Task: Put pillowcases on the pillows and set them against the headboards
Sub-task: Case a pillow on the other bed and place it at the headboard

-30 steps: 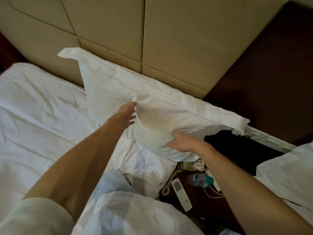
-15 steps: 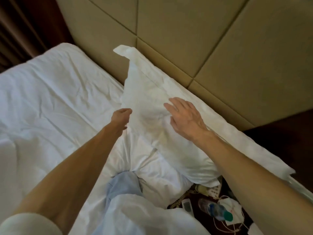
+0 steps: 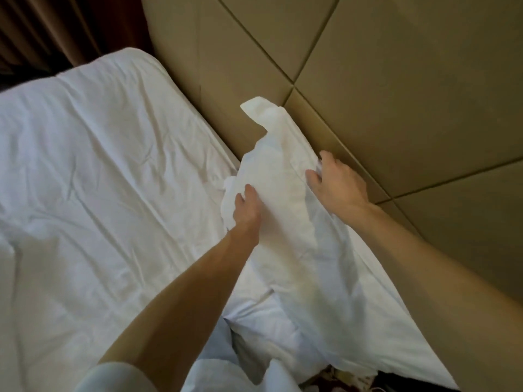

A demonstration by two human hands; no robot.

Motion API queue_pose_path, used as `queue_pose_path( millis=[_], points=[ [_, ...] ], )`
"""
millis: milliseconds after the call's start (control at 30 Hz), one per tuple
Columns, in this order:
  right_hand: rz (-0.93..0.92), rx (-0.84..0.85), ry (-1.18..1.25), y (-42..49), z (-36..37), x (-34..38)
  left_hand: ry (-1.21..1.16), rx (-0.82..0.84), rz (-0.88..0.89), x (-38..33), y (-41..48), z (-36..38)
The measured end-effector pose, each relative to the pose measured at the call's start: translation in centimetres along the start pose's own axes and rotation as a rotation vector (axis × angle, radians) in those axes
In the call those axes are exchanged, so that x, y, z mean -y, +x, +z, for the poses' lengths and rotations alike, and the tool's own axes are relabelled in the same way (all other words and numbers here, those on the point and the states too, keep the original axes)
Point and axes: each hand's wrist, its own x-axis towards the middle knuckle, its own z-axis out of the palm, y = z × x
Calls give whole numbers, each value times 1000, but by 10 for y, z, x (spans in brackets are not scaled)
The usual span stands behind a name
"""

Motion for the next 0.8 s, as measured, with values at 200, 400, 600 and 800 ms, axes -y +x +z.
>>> queue_pose_path(
  millis=[200, 400, 600, 800],
  points=[
    [-68, 97, -113, 18, 2, 10, -15, -121, 29, 11, -8, 47],
    [-24, -188, -55, 10, -31, -8, -90, -33, 138, -4, -41, 96],
    [-26, -12, -217, 22, -8, 9, -39, 276, 22, 13, 23, 79],
    [61, 126, -127, 30, -11, 12, -14, 389, 1, 3, 4, 48]
  ],
)
